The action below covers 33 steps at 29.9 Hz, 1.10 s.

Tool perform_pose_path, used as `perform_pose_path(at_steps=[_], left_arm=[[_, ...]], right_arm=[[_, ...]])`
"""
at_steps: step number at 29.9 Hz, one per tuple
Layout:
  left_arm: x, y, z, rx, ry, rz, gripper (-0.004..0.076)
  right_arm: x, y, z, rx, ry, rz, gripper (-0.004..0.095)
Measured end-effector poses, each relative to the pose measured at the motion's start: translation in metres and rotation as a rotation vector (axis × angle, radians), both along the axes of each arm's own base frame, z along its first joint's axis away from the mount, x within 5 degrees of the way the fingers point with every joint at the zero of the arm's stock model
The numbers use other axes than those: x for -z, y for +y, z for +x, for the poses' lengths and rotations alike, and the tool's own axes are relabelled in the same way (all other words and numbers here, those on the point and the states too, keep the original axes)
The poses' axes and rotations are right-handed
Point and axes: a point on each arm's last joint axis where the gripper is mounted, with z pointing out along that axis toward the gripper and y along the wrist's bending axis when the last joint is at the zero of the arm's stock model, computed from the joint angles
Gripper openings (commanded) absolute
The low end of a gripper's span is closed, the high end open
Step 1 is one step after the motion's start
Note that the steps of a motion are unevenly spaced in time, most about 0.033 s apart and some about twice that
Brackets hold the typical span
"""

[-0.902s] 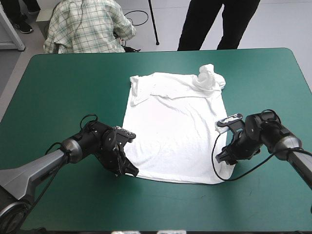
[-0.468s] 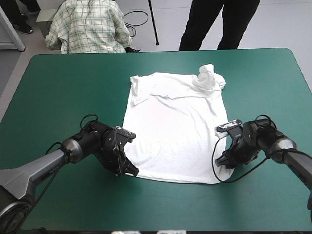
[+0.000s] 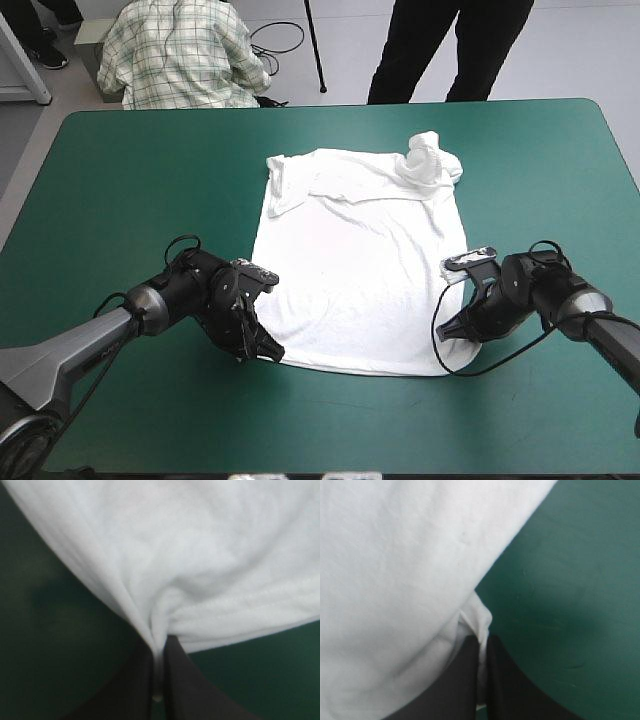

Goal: Fold the cloth

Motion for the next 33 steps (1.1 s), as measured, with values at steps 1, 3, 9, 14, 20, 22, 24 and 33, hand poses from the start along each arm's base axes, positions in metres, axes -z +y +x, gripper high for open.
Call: perform_pose_path(at_steps=[1,3,9,14,20,22,24,33], left_arm=[[-0.001,0.0,0.0,0.004,-0.005,0.003,-0.0009],[-0.005,-0.001,0.003,0.017,-0.045,-0.001,-0.0009],[-0.076,-0.001,0.01,0.019,-0.293,-0.104,-0.0009],[-0.175,0.008,-0.003,0.023,-0.544,-0.257,-0.0009],[-0.273,0.027,-0.033,0.043,-0.794,-0.393,-0.0009],[-0.303,0.034,-0.043,0.049,-0.882,-0.438,-0.0009],[-0.33,0.042,-0.056,0.062,-0.97,-0.477,-0.0009],[-0.41,0.079,-0.11,0.087,-1.293,-0.589,-0.0009]], right_arm=[[-0.002,0.0,0.001,0.0,0.001,0.001,-0.0017],[-0.009,0.001,0.003,0.008,0.001,0.006,-0.0017],[-0.082,0.005,0.01,0.035,-0.162,0.08,-0.0017],[-0.172,0.003,0.001,0.039,-0.412,0.165,-0.0017],[-0.264,-0.004,-0.023,0.039,-0.676,0.237,-0.0017],[-0.299,-0.009,-0.035,0.046,-0.792,0.263,-0.0017],[-0.326,-0.013,-0.046,0.051,-0.886,0.283,-0.0017],[-0.417,-0.032,-0.113,0.052,-1.266,0.394,-0.0017]])
